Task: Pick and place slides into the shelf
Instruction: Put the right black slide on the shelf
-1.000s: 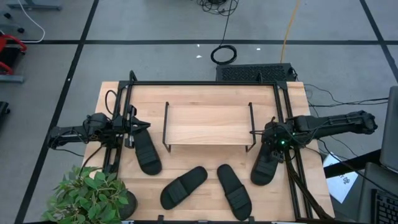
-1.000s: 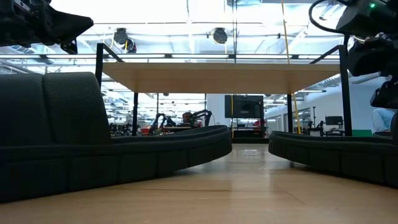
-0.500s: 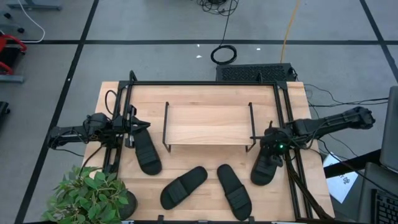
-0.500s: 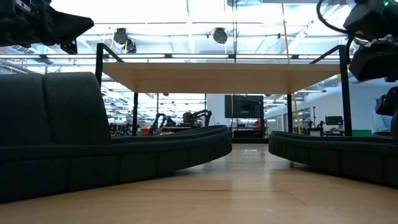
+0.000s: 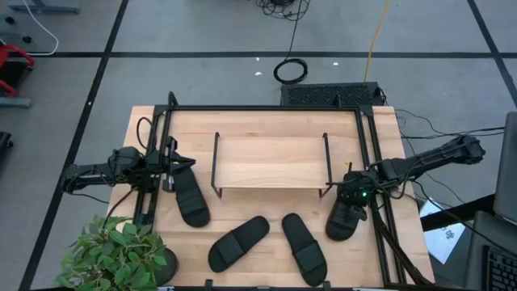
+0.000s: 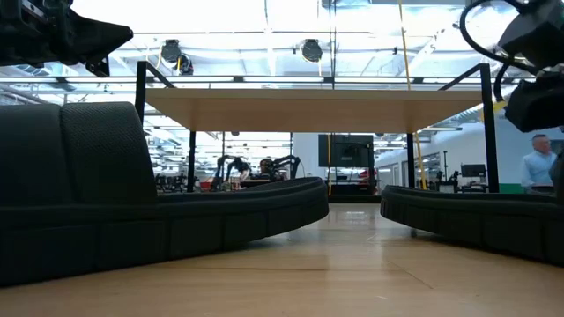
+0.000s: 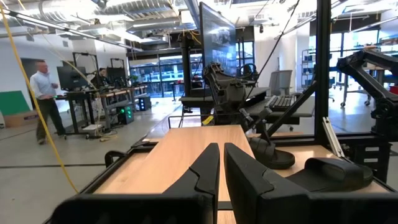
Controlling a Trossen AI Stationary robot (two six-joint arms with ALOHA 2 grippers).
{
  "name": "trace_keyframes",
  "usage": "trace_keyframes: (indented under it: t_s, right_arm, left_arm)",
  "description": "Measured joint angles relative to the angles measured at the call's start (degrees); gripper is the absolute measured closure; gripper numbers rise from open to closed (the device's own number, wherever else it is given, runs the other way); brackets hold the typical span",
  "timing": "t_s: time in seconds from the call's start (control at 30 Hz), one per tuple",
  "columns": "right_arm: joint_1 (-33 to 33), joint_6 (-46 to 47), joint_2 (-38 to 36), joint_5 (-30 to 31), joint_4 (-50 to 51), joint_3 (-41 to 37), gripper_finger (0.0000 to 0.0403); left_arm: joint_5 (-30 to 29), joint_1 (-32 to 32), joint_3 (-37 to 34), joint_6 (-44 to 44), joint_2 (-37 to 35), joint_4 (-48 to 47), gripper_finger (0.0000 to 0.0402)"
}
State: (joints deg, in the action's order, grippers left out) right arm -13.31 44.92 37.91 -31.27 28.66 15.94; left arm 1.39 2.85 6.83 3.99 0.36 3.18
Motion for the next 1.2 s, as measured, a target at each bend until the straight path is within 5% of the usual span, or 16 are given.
trace_keyframes:
  t_s: [0.3,0.6,1.2]
  right_arm:
    - [-1.03,3.86,-0.10,-4.83,-9.44,-5.53,0.0217]
    - [-1.06,-1.39,0.04,-4.86,-8.47,-4.41,0.0389]
    - [-1.06,-11.05,-0.02,6.91,22.67,17.19,0.0400]
  left_arm:
    - [-0.02,0.00,0.00,0.00,0.00,-0.02,0.0369]
    - [-0.02,0.02,0.00,0.00,-0.02,0.00,0.0369]
    - [-0.02,0.01,0.00,0.00,-0.02,0.01,0.0369]
